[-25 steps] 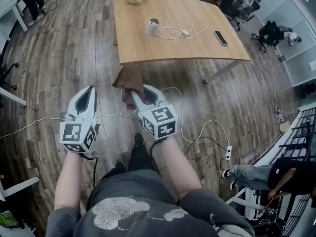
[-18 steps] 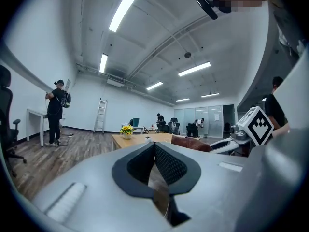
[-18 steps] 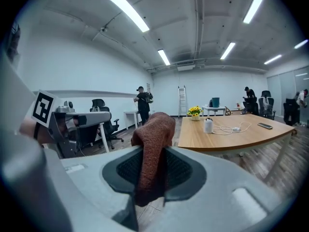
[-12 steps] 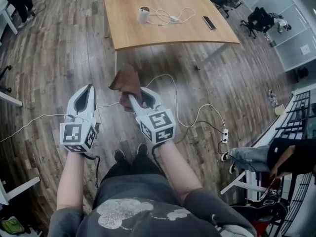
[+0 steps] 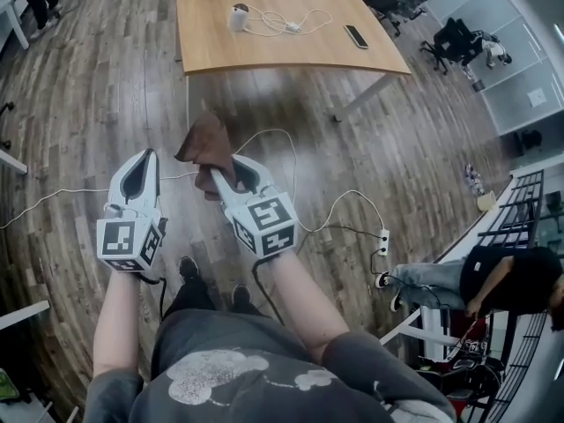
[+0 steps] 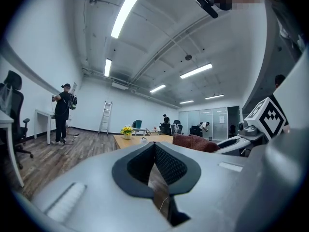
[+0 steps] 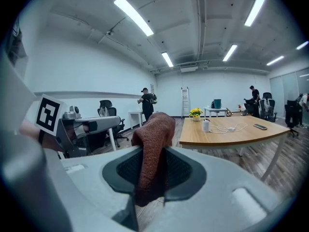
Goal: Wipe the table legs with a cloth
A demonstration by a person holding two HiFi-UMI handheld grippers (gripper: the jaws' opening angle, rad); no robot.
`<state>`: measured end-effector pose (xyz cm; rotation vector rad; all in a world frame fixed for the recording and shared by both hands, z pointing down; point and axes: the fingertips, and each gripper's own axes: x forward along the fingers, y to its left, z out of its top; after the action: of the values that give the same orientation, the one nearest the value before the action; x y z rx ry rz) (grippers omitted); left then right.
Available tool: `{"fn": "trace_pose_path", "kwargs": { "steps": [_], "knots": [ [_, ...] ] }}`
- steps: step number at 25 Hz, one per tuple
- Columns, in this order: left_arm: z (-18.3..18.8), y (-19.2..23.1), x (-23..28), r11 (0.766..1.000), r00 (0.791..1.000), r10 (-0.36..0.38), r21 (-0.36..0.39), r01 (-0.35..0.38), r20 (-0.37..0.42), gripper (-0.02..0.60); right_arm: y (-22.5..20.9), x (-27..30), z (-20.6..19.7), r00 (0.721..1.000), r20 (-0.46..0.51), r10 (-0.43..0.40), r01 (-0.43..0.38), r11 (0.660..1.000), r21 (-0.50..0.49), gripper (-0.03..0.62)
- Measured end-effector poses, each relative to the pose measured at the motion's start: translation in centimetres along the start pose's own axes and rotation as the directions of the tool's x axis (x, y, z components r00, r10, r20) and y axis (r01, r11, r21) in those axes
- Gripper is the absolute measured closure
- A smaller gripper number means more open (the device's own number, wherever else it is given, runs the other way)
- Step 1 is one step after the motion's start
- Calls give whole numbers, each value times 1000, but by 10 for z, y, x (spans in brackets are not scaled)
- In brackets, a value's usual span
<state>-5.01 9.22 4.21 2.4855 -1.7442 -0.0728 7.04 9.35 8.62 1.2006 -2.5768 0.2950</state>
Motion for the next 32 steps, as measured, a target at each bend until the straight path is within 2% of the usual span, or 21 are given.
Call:
{"fn": "trace_pose_path", "kwargs": {
  "steps": [10,14,24,32],
  "knots": [
    [-8,-98,-48,999,1000,26,18,-26,-1,561,5,-84,-36,998,-1,59,-59,998,4,499],
    [-7,-126,-60,999,1000,28,27,-28,6,561,5,-104,-42,997,6,75,-75,997,6,499],
    [-24,-174,-86,998,998,56,17,-56,-7,561,4,-147,-65,993,-11,114,-115,993,-32,500],
    [-34,-186,-99,996,996,90,7,-90,-16,561,6,-161,-77,989,-28,145,-146,988,-49,502]
  ]
}}
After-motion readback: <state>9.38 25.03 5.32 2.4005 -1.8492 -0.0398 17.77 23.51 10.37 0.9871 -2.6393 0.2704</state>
